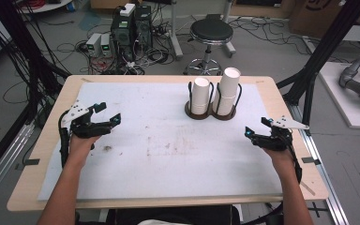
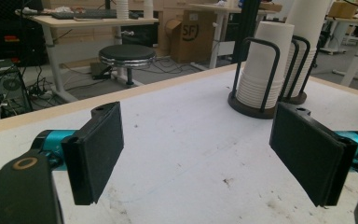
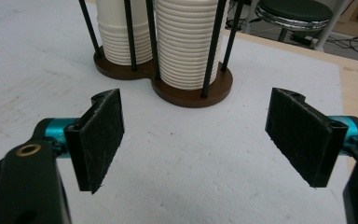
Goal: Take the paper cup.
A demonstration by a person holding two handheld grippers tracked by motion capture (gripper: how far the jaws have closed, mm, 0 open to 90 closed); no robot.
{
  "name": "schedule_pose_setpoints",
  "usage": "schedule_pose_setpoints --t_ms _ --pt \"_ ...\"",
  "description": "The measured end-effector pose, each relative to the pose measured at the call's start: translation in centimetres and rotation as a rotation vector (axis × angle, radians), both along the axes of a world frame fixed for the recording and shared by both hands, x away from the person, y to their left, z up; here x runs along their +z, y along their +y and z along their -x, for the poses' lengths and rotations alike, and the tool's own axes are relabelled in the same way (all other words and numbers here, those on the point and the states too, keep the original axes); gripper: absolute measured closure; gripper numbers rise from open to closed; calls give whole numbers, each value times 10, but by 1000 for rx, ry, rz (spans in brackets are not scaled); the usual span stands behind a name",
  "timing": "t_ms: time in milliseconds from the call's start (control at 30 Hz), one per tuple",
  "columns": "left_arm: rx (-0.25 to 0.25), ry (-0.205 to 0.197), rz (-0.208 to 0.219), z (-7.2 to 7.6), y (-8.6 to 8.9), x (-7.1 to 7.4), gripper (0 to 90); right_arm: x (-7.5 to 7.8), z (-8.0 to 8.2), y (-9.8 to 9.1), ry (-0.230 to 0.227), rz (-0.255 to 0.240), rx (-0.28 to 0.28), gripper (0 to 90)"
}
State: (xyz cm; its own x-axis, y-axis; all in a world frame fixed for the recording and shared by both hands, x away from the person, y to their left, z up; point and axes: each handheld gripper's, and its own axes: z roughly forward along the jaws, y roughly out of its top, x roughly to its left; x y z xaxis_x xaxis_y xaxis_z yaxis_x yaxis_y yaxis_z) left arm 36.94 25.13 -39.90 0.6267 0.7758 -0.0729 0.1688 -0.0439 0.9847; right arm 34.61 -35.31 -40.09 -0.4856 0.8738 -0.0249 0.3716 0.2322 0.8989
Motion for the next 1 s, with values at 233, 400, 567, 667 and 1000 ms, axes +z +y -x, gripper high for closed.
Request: schedule_pose_setpoints --t_ms 233,400,567,667,1000 --pt "9 7 3 1 -1 -1 176 1 -3 1 -15 -9 -3 198" --pt "17 3 4 2 -2 -1 177 1 -2 5 -23 -5 0 198" --pt "12 -2 3 1 -3 0 178 5 -3 20 -41 -11 43 206" --pt "9 -1 4 2 -4 0 178 7 -4 28 -49 -13 61 270" --pt "-6 18 -14 -1 -9 -3 179 15 -15 55 -76 -60 146 423"
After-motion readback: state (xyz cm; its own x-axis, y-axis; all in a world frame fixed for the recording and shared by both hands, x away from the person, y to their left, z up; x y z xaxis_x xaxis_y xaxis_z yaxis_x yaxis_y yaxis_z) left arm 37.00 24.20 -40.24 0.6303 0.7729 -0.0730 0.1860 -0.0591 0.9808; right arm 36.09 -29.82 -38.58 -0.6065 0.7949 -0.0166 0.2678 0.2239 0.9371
